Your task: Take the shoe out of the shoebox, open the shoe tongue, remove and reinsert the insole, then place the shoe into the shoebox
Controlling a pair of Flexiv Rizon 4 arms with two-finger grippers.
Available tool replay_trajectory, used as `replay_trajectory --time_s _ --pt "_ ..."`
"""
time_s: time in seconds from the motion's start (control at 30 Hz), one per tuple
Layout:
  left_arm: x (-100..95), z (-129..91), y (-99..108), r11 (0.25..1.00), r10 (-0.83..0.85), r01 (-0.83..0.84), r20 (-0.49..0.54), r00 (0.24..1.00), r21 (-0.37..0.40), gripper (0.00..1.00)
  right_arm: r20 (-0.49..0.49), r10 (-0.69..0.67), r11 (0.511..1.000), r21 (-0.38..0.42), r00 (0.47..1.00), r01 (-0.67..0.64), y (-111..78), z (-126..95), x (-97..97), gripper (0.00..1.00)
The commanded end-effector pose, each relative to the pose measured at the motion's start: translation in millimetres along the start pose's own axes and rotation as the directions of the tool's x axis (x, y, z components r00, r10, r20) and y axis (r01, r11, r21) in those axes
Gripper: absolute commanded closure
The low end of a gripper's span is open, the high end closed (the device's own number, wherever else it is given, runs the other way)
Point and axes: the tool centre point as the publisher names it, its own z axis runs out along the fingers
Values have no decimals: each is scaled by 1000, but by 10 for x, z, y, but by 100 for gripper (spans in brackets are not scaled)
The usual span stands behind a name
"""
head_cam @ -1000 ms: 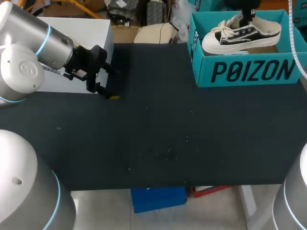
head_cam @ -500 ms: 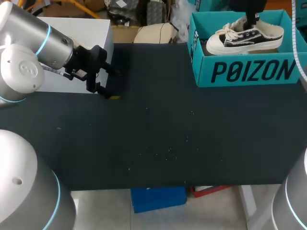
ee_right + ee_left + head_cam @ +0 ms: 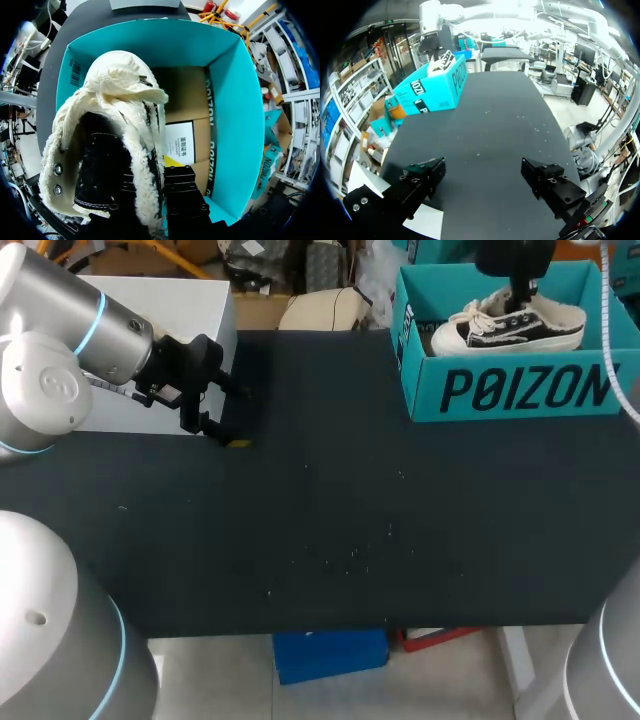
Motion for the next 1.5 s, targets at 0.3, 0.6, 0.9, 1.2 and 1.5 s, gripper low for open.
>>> replay_trajectory --time_s 0.3,0.6,0.9,1.2,1.5 --pt "4 18 4 1000 1 -1 3 1000 -1 0 -38 5 1000 -20 999 -6 -60 365 -81 100" --pt "4 18 4 1000 1 -1 3 1000 -1 0 -88 0 1000 -31 996 -2 27 610 -29 100" --pt "4 18 4 1000 1 -1 3 1000 -1 0 -76 42 999 -3 996 -43 -26 428 57 30" --pt "4 18 4 1000 1 -1 3 1000 -1 0 -20 72 997 29 997 -72 18 -294 124 51" --pt "4 18 4 1000 1 -1 3 1000 -1 0 -1 72 995 76 997 -71 359 -970 402 31"
